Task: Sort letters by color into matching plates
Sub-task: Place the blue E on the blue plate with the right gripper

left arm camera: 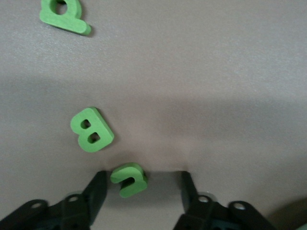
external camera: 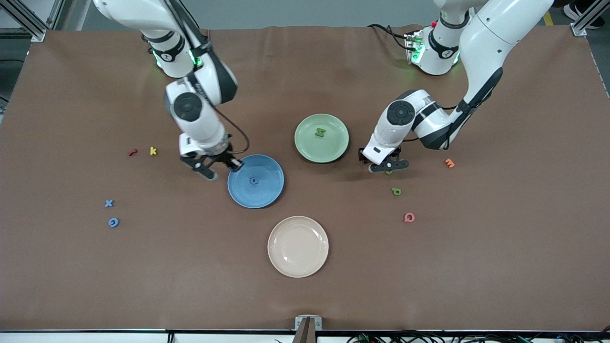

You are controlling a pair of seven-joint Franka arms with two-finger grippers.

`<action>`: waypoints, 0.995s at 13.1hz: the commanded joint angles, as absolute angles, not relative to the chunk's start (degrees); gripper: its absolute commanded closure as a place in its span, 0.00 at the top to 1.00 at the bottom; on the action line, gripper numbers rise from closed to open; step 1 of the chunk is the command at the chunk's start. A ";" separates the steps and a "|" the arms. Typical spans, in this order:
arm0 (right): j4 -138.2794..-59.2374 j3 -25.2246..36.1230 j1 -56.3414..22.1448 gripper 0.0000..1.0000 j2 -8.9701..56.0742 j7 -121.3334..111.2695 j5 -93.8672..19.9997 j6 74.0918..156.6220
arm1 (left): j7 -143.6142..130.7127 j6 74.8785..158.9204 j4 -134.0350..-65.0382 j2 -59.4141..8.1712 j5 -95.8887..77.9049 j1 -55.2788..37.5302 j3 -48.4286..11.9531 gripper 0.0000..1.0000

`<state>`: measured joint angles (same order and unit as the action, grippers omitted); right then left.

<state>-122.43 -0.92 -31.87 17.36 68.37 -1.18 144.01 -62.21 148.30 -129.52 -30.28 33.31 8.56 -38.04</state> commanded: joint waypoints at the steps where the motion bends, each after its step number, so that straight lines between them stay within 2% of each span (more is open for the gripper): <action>1: -115.68 0.35 -36.03 0.02 25.03 74.78 -2.02 145.20 | -63.02 149.33 -130.17 -30.23 34.63 9.49 -38.32 0.64; 2: -114.19 0.35 -36.21 0.39 26.61 75.14 -1.93 144.93 | -63.02 149.33 -130.08 -30.23 34.63 9.49 -38.32 0.62; 3: -113.21 0.35 -36.30 0.98 27.50 75.23 -1.85 144.76 | -63.02 149.67 -130.08 -30.32 34.63 9.49 -38.32 0.61; 5: -112.85 0.35 -36.04 1.00 27.77 74.89 -1.58 144.41 | -63.02 150.12 -130.08 -30.58 34.72 9.49 -38.32 0.53; 7: -113.11 0.79 -34.20 1.00 27.60 69.82 -1.23 144.14 | -63.02 150.12 -130.08 -30.59 34.72 9.49 -38.32 0.37; 9: -113.82 0.79 -29.12 1.00 26.37 60.51 -1.23 141.34 | -62.93 150.12 -130.08 -30.59 34.72 9.49 -38.32 0.27; 13: -118.81 0.88 -17.78 1.00 21.72 39.96 -1.14 141.15 | -63.02 150.03 -129.99 -30.15 34.63 9.49 -38.32 0.22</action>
